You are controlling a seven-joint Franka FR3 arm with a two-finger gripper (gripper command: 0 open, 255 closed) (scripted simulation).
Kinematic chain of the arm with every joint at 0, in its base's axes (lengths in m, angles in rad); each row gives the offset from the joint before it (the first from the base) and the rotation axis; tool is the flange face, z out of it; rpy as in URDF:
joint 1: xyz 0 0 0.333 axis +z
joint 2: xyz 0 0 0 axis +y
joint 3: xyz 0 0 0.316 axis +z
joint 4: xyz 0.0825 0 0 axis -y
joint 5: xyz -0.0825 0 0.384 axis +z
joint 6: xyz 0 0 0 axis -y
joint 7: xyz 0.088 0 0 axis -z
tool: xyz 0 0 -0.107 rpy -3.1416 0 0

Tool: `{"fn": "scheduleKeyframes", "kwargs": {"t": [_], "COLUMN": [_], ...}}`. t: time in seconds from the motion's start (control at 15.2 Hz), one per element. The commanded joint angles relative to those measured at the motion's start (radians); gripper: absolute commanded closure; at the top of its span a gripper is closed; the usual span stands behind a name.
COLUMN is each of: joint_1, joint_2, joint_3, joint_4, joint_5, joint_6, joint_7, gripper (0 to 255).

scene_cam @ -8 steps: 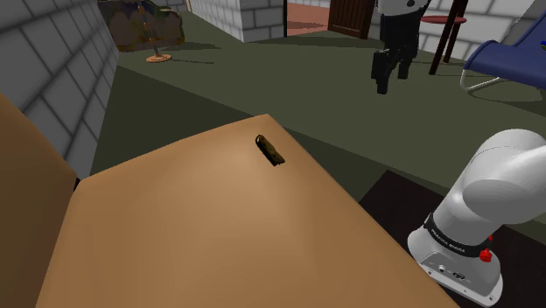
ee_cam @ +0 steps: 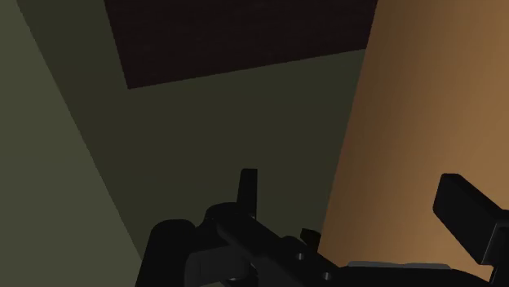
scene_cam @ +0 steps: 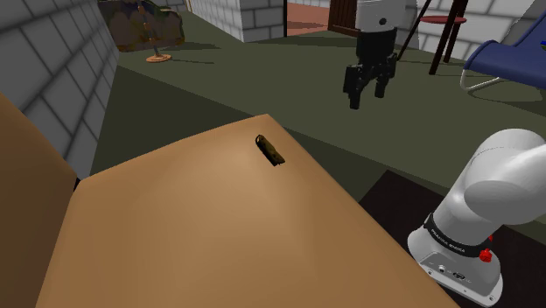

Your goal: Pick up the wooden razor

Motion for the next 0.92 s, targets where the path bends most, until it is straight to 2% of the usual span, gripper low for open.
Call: {"fn": "scheduleKeyframes", "kwargs": {"t": [0.0, 0.46, 0.86], "joint_1": [0.008, 0.037, 0.055], "joint_2": [0.015, 0.114, 0.237], "joint_3": [0.023, 0.113, 0.19], "joint_4": [-0.015, -0.019, 0.027], "joint_5": [0.053, 0.214, 0.321], "joint_6": [0.051, 0.246, 0.424], "joint_7": [0.055, 0.225, 0.353], "gripper": [0, 0, 0]}}
